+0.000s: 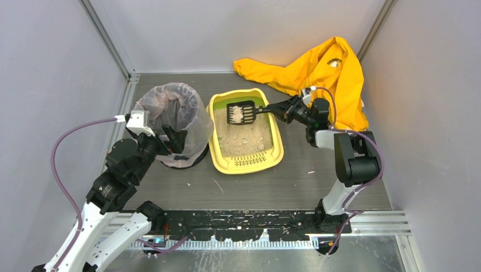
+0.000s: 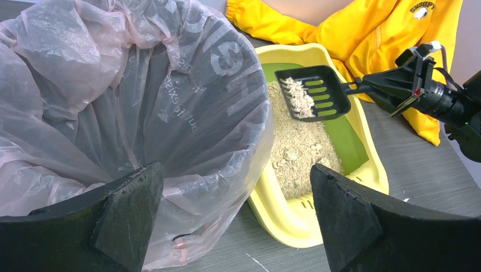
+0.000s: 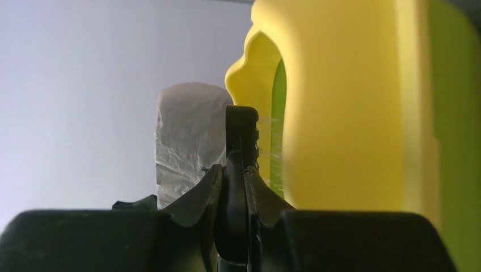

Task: Clean the litter box

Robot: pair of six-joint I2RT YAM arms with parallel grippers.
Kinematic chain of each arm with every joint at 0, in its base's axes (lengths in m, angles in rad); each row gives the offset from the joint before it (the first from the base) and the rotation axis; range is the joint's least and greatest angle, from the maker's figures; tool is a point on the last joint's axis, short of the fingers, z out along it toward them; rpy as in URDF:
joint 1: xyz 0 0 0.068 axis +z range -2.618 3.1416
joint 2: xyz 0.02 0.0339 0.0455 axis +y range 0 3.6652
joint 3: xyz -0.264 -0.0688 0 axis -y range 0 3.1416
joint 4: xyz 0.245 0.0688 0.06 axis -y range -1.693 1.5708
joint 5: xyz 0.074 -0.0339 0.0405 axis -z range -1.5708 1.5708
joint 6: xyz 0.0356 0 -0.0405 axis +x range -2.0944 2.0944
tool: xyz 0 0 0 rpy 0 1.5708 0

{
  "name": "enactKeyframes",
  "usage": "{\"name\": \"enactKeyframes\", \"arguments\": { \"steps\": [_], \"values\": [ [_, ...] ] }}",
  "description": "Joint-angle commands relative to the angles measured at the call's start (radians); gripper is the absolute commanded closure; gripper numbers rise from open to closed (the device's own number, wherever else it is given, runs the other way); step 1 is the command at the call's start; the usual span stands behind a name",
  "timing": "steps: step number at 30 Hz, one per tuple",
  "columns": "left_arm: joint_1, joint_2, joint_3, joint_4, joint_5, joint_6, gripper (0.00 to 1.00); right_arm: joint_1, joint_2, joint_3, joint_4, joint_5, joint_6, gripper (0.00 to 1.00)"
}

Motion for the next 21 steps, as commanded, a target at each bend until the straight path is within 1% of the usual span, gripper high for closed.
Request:
{"name": "enactKeyframes", "arguments": {
  "steps": [1,4,5,8,11,15,16,21],
  "values": [
    [-0.003,-0.015,0.002,0.047,0.0,0.012,0.0,-0.031,-0.073,0.009,0.016,0.013,-0.029,0.99],
    [-0.003,-0.002,0.002,0.058,0.009,0.01,0.0,0.04,-0.049,0.019,0.019,0.02,-0.038,0.99],
    [-0.002,0.002,0.003,0.059,0.014,0.009,0.0,0.046,-0.043,0.016,0.035,0.018,-0.031,0.99],
    [-0.003,0.004,0.008,0.046,0.02,0.009,0.0,-0.002,-0.047,-0.001,0.072,0.013,-0.003,0.99],
    [-0.003,-0.013,0.008,0.036,0.006,0.012,0.0,-0.038,-0.054,-0.007,0.067,0.012,-0.003,0.99],
    [-0.003,-0.014,0.003,0.051,0.001,0.012,0.0,0.043,-0.023,0.009,0.066,0.024,-0.007,0.99],
    [-0.003,-0.009,0.004,0.051,0.006,0.01,0.0,0.046,-0.02,0.003,0.083,0.029,0.005,0.99],
    [-0.003,-0.006,0.0,0.044,0.012,0.008,0.0,-0.07,-0.045,-0.024,0.123,-0.001,0.042,0.99]
  ]
}}
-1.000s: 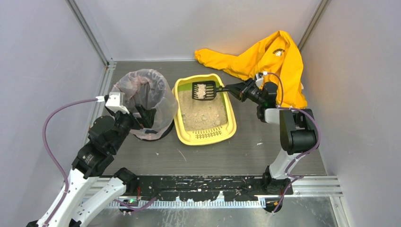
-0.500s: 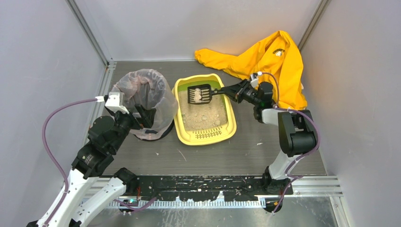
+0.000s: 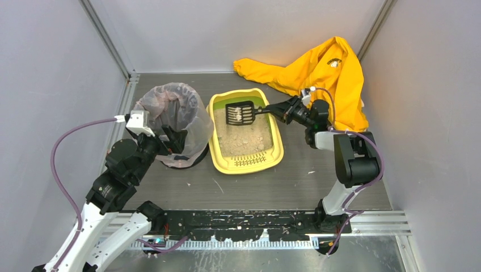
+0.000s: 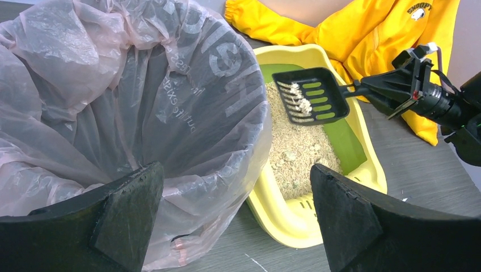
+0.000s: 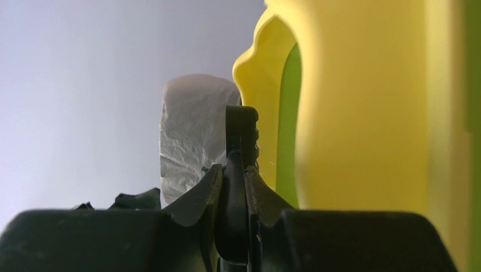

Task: Clean the litter box

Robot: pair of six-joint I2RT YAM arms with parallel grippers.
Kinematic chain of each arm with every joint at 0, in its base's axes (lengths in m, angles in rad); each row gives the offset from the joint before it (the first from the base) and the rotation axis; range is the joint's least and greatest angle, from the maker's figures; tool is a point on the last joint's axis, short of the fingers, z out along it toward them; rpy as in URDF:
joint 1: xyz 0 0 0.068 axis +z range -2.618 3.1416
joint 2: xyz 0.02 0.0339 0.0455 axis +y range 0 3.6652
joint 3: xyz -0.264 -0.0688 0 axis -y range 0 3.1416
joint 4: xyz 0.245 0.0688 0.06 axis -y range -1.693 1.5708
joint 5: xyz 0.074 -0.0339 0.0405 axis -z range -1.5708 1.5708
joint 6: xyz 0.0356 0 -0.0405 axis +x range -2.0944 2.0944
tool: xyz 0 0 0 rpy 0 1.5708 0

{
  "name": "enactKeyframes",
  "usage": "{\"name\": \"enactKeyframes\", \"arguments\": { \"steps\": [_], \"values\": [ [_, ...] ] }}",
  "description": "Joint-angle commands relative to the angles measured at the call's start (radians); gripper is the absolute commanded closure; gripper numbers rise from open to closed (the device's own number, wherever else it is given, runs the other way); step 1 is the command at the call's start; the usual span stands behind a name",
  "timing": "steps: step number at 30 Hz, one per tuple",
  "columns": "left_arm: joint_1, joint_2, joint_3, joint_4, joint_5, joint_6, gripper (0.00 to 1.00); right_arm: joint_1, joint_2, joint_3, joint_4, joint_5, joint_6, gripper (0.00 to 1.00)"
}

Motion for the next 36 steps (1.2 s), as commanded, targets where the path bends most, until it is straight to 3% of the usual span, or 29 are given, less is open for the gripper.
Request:
{"name": "enactKeyframes", "arguments": {
  "steps": [1,8,14,22,36],
  "values": [
    [-0.003,-0.006,-0.002,0.042,0.006,0.009,0.0,-0.091,-0.038,-0.006,0.085,-0.012,0.022,0.99],
    [-0.002,0.006,-0.002,0.059,0.016,0.006,0.0,0.014,-0.019,0.003,0.045,0.01,-0.02,0.99],
    [-0.002,-0.011,0.001,0.044,0.009,0.007,0.0,-0.087,-0.067,-0.012,0.019,-0.001,-0.021,0.99],
    [-0.002,-0.012,0.003,0.046,0.021,0.003,0.0,-0.057,-0.116,0.004,-0.004,0.008,0.001,0.99],
    [-0.002,-0.059,0.025,0.007,0.028,-0.004,0.0,0.015,-0.26,0.25,-0.336,0.061,-0.108,0.99]
  ]
}}
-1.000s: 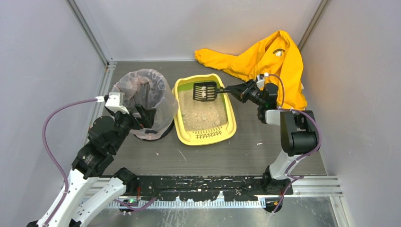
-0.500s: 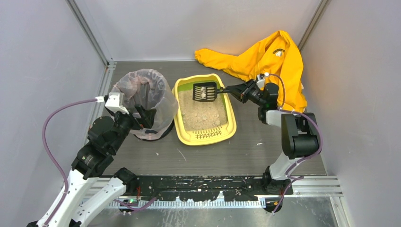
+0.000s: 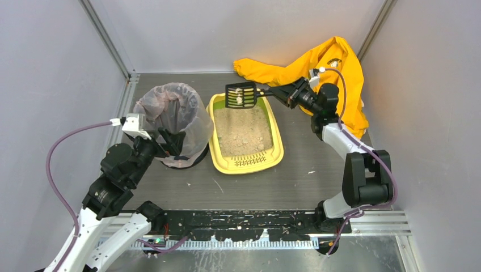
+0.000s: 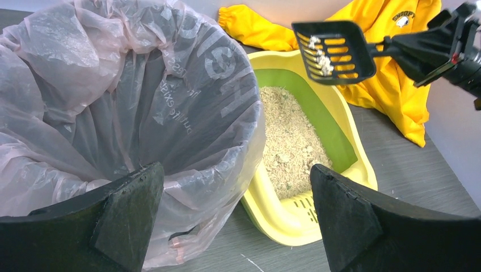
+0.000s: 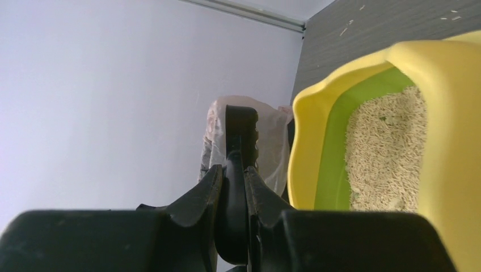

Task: Clean the litter box

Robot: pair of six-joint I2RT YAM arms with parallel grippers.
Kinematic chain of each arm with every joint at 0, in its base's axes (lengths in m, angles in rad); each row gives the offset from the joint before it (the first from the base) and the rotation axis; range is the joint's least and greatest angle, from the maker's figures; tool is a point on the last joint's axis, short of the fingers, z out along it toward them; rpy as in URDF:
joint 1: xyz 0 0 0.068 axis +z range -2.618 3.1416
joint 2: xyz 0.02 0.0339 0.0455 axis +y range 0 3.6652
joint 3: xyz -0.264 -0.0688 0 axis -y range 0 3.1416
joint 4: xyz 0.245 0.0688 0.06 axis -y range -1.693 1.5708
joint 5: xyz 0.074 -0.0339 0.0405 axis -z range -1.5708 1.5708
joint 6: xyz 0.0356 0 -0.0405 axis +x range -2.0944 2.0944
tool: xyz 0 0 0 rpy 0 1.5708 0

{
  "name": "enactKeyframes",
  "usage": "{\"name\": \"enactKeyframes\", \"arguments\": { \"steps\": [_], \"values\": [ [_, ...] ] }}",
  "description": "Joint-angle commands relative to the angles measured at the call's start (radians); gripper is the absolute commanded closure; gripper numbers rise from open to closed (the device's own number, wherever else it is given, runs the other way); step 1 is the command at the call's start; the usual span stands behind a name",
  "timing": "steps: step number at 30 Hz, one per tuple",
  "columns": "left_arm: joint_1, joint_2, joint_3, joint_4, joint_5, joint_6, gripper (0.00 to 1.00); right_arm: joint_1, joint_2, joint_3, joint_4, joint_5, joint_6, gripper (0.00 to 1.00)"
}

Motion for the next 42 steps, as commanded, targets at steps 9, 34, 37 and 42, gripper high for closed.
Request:
{"name": "enactKeyframes", "arguments": {
  "steps": [9,34,37,42],
  "values": [
    [-0.002,-0.044,0.046,-0.035,-0.006,0.0,0.0,0.197,0.026,0.434,-0.275,0.072,-0.156,1.0],
    [-0.002,-0.112,0.067,-0.123,-0.064,0.026,0.0,0.698,0.389,1.294,-1.125,0.55,-0.967,0.99],
    [-0.003,-0.109,0.064,-0.122,-0.065,0.026,0.0,0.772,0.381,1.3,-1.117,0.63,-1.092,0.99],
    [-0.001,-0.106,0.061,-0.119,-0.066,0.027,0.0,0.892,0.351,1.268,-1.067,0.821,-1.273,0.99]
  ]
}}
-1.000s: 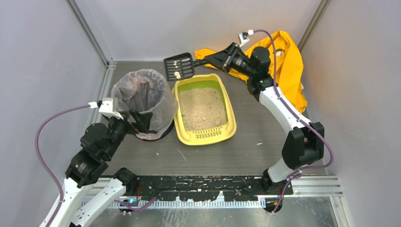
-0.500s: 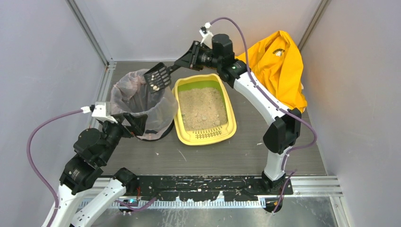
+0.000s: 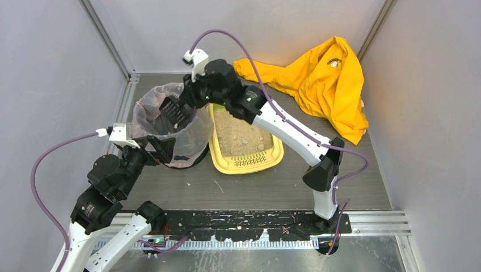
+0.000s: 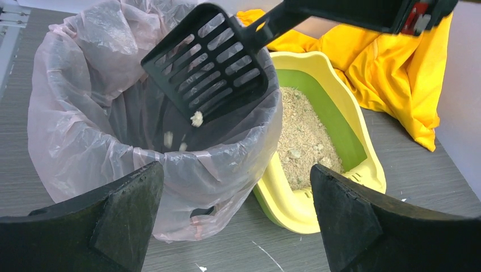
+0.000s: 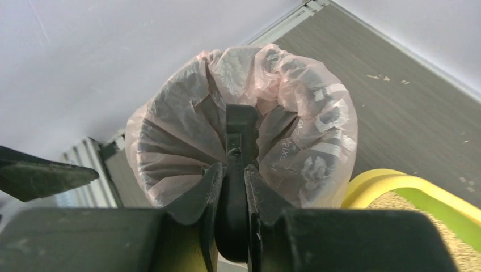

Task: Clean the litter box

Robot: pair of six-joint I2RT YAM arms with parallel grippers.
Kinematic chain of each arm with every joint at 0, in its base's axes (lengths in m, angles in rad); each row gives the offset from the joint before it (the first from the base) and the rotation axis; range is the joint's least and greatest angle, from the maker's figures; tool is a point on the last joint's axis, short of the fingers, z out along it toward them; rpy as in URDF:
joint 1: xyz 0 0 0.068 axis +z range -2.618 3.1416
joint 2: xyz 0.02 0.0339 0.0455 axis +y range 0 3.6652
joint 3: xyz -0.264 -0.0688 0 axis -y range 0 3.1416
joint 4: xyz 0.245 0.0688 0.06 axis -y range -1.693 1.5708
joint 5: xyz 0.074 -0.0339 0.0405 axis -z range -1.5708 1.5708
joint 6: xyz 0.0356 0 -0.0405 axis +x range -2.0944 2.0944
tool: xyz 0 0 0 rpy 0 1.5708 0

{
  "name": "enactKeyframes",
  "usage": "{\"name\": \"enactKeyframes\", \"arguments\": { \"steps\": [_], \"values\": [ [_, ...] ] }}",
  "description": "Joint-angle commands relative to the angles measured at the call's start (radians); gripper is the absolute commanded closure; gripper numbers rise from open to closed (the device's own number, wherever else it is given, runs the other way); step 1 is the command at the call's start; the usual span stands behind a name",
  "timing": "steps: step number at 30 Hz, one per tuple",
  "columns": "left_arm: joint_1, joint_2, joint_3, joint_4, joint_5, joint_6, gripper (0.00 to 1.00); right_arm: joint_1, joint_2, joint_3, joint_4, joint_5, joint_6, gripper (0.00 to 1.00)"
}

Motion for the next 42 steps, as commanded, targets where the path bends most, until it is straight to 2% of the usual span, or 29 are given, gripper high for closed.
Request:
{"name": "enactKeyframes", "arguments": {
  "steps": [1,5,11,16,17,19,28,32,36,42],
  "values": [
    [-0.002,0.002,0.025,0.021,-0.012,0.023,0.0,0.079,-0.061,0.004,0.058,0.214,-0.232,0.99],
    [-0.003,0.006,0.023,0.02,-0.014,0.027,0.0,0.102,-0.13,-0.11,0.189,0.222,-0.257,0.99],
    [-0.002,0.0,0.022,0.016,-0.012,0.027,0.0,0.098,-0.336,-0.4,0.534,0.148,-0.186,0.99],
    [-0.002,0.019,0.019,0.03,0.015,0.02,0.0,0.028,-0.467,-0.519,0.65,-0.001,-0.066,0.99],
    [-0.001,0.028,0.018,0.037,0.029,0.016,0.0,-0.035,-0.513,-0.591,0.72,-0.021,0.018,0.99],
    [-0.003,0.034,0.017,0.042,0.033,0.014,0.0,-0.103,-0.564,-0.653,0.766,-0.034,0.087,0.99],
    [-0.003,0.067,0.015,0.065,0.052,0.003,0.0,-0.352,-0.755,-0.916,0.631,0.098,0.156,0.99],
    [-0.002,0.126,-0.003,0.153,0.072,-0.019,0.0,-0.367,-0.768,-0.988,0.508,0.201,0.12,0.99],
    [-0.003,0.219,-0.02,0.287,0.084,-0.073,0.01,-0.367,-0.729,-1.022,0.45,0.219,0.111,0.99],
    [-0.003,0.272,-0.069,0.509,-0.085,-0.088,0.02,-0.367,-0.646,-1.062,0.451,0.179,0.158,0.99]
  ]
}}
